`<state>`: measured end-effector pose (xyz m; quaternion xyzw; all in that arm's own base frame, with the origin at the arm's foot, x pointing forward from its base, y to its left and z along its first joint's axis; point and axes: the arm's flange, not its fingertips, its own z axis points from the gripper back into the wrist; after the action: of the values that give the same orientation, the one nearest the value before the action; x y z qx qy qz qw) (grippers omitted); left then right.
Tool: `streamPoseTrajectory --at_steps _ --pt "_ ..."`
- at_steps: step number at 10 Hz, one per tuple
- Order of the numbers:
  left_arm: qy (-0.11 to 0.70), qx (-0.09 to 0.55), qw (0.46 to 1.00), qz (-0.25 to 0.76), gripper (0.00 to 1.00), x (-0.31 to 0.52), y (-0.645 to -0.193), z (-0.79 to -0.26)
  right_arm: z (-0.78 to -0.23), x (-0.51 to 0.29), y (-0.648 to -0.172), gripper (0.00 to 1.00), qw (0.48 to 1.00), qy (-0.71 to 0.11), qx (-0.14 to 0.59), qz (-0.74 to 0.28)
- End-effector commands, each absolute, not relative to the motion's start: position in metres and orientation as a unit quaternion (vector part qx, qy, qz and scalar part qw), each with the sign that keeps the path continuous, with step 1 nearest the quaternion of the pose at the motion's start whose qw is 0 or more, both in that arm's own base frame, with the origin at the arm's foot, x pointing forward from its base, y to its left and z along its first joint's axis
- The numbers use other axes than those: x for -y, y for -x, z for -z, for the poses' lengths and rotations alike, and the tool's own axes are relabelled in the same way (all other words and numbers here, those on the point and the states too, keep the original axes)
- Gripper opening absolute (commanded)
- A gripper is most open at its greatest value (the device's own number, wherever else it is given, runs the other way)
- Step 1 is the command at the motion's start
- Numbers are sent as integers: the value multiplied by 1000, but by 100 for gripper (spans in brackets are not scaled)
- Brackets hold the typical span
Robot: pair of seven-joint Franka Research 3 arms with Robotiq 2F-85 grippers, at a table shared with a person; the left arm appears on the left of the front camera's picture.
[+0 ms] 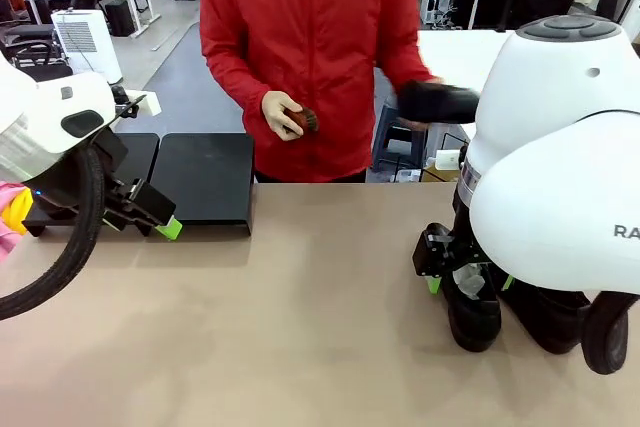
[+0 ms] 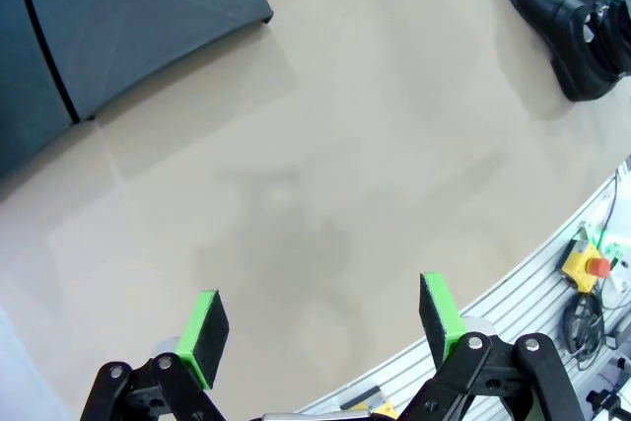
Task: Organize the shoes by placing them on the stand.
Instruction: Pick up one Shoe and place it in the middle of the table.
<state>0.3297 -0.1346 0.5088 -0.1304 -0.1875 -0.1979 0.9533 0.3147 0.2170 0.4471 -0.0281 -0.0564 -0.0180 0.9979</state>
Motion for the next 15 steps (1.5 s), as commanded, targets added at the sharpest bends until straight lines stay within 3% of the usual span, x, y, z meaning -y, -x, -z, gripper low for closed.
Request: streamPoseTrajectory --at_steps 1,5,15 --pt "136 188 951 205 100 134 -330 -509 -438 -213 -341 100 996 44 70 -30" --pt "136 188 951 205 100 134 -330 -509 -406 -207 -381 100 995 21 60 -76" --pt "136 188 951 205 100 134 -330 -509 -345 -212 -417 100 1000 -1 3 -9"
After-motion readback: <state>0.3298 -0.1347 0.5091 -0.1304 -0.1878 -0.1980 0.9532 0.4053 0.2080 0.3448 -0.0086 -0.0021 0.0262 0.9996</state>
